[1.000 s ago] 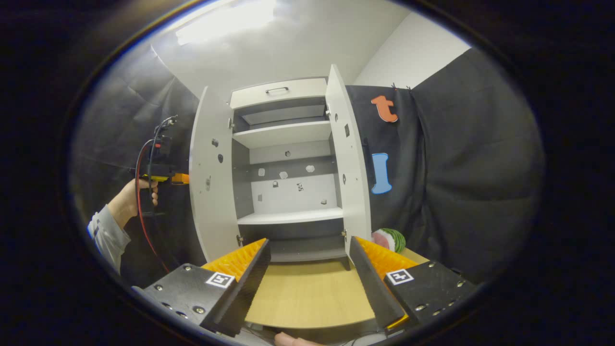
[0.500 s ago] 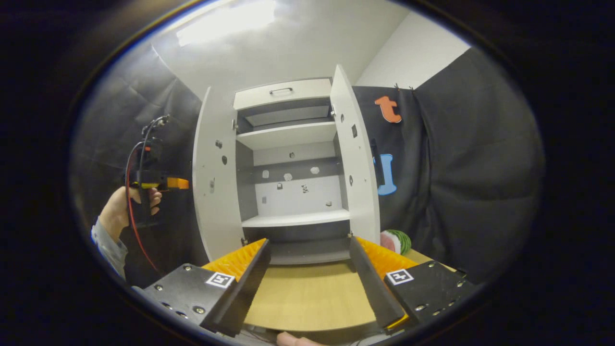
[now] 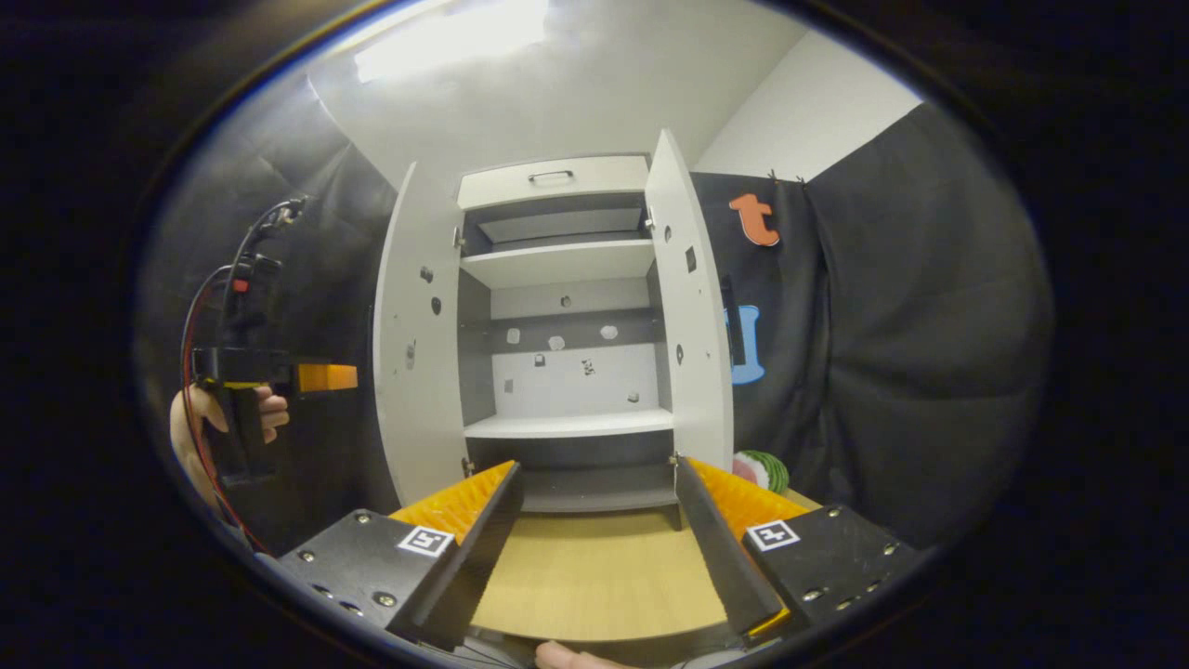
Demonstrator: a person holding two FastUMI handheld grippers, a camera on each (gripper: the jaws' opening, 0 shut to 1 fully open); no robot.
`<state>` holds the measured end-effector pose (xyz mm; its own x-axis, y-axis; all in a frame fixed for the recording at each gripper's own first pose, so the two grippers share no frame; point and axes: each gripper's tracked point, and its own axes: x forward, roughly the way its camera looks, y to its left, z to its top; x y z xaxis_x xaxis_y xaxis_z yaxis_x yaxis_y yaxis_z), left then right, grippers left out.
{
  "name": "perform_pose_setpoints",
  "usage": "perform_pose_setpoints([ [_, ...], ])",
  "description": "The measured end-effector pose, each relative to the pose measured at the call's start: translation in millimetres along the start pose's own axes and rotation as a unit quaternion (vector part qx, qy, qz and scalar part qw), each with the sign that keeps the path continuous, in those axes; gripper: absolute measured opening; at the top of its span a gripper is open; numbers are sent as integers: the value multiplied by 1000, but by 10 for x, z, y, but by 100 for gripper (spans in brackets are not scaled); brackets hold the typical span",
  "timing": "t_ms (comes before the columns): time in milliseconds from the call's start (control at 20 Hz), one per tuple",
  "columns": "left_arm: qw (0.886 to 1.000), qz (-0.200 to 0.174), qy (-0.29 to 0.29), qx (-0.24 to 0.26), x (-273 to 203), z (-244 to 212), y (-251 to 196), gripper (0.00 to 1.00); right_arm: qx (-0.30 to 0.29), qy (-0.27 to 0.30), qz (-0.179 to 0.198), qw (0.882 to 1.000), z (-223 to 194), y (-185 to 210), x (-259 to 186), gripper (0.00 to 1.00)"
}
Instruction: Open the right door of the double-door shoe cabinet with the right hand, and open the left door with the left hand.
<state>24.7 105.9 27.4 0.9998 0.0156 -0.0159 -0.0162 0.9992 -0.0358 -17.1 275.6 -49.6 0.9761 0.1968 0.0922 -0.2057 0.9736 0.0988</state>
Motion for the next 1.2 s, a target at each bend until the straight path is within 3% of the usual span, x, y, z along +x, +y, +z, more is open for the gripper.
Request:
perform_pose_setpoints([
  [150, 1000, -9, -1, -17, -187, -107, -141, 93, 2, -3, 2, 1000, 26, -23, -14, 99],
  [250, 1000, -19, 0, -20, -304, -196, -239, 96, -1, -5, -1, 1000, 46, -46, -42, 98],
  [300, 1000, -23, 1, -18, -347, -231, -268, 93, 0, -6, -2, 1000, 56, -57, -59, 98],
  [500, 999, -33, 14, -22, -513, -467, -422, 97, 3, -5, -4, 1000, 50, -129, -82, 99],
  [650, 999, -44, 18, -18, -596, -610, -563, 93, 9, -1, 3, 1000, 20, -154, -96, 99],
  [700, 999, -46, 18, -16, -623, -665, -596, 97, 13, 0, 9, 1000, 18, -145, -106, 99],
  [1050, 999, -32, 26, -31, -700, -991, -721, 93, 8, -2, 3, 1000, -20, -265, -174, 99],
  [1200, 999, -33, 7, -19, -759, -898, -737, 97, 4, 3, -1, 1000, -77, -318, -173, 99],
])
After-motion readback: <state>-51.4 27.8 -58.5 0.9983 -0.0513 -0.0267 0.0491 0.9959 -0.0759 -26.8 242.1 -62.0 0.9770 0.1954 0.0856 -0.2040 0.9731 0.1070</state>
